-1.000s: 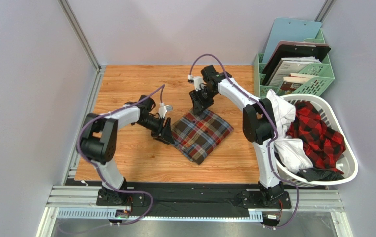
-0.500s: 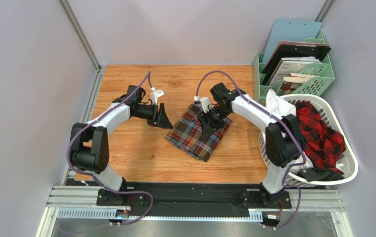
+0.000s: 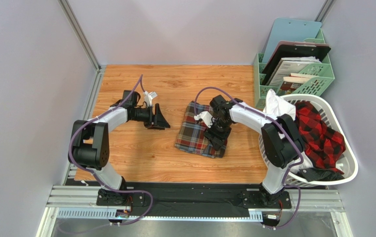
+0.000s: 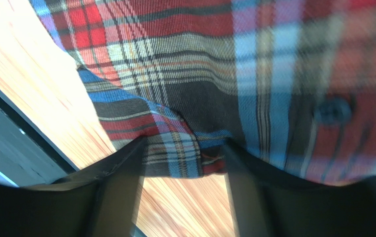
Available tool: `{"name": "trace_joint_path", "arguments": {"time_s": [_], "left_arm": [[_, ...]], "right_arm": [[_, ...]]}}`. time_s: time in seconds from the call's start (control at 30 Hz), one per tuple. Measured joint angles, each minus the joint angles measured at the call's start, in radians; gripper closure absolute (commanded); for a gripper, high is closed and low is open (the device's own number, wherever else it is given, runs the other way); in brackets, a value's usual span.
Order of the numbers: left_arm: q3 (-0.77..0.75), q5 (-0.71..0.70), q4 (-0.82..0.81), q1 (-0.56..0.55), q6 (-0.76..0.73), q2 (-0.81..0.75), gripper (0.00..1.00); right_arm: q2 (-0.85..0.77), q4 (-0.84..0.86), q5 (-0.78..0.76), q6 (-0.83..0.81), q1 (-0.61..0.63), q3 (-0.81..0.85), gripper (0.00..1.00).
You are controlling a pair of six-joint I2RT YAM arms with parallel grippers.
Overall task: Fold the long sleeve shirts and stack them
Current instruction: Fold the shirt
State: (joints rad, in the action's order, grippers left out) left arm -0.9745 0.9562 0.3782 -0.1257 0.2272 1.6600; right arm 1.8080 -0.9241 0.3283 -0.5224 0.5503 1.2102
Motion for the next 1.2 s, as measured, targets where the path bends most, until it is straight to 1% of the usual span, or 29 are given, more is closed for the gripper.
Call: {"name": "trace_joint_path", "arguments": {"time_s": [0.03,0.07,0.1,0.27,0.37,0.43,0.53,0.6,0.7,0.83,0.93,0.97,1.03,1.07,1.1,1.13,1.17,1.2], "left_arm": [[0.013,0.003,-0.011,0.002,0.008,0.000,0.19],[0.027,0.008,-0.029,0.002,0.026,0.000,0.19],[0.036,0.013,-0.041,0.002,0.037,0.000,0.18],[0.047,0.015,-0.171,-0.025,0.137,0.030,0.18],[0.047,-0.011,-0.251,-0.060,0.195,0.077,0.19],[0.037,-0.035,-0.282,-0.087,0.226,0.126,0.19],[-0.006,-0.063,-0.302,-0.121,0.258,0.218,0.19],[-0.047,-0.048,-0.313,-0.141,0.285,0.275,0.18],[-0.102,-0.037,-0.345,-0.173,0.312,0.322,0.17],[-0.126,0.010,-0.461,-0.210,0.404,0.384,0.17],[-0.132,0.036,-0.527,-0.228,0.464,0.417,0.29],[-0.134,0.037,-0.545,-0.233,0.480,0.426,0.37],[-0.134,0.034,-0.575,-0.245,0.511,0.444,0.49],[-0.134,0.028,-0.584,-0.249,0.526,0.451,0.62],[-0.134,0.020,-0.590,-0.254,0.535,0.456,0.69],[-0.133,0.008,-0.588,-0.257,0.540,0.460,0.80],[-0.132,-0.005,-0.584,-0.259,0.541,0.461,0.95],[-0.132,-0.011,-0.580,-0.259,0.541,0.461,1.00]], "right_arm": [[-0.010,-0.014,-0.008,-0.019,-0.010,0.009,0.10],[-0.021,-0.033,-0.012,-0.041,-0.022,0.027,0.05],[-0.033,-0.048,-0.012,-0.055,-0.031,0.051,0.04],[-0.061,-0.039,-0.037,-0.043,-0.045,0.192,0.01],[-0.013,-0.019,-0.067,-0.016,-0.045,0.247,0.01],[0.051,-0.008,-0.080,-0.001,-0.048,0.270,0.02],[0.145,-0.001,-0.096,0.003,-0.056,0.271,0.04],[0.193,0.001,-0.103,0.002,-0.061,0.271,0.04],[0.201,-0.001,-0.109,0.002,-0.066,0.277,0.05],[0.202,-0.001,-0.109,0.001,-0.066,0.277,0.05],[0.202,-0.002,-0.109,-0.001,-0.066,0.278,0.06],[0.202,-0.002,-0.109,-0.002,-0.066,0.278,0.06],[0.202,-0.002,-0.107,-0.002,-0.068,0.278,0.06],[0.202,-0.002,-0.106,-0.002,-0.068,0.278,0.07],[0.202,-0.002,-0.104,-0.002,-0.069,0.278,0.07],[0.202,-0.002,-0.102,-0.002,-0.069,0.278,0.07],[0.202,-0.002,-0.100,-0.001,-0.070,0.278,0.07],[0.202,-0.002,-0.097,0.000,-0.071,0.277,0.07]]}}
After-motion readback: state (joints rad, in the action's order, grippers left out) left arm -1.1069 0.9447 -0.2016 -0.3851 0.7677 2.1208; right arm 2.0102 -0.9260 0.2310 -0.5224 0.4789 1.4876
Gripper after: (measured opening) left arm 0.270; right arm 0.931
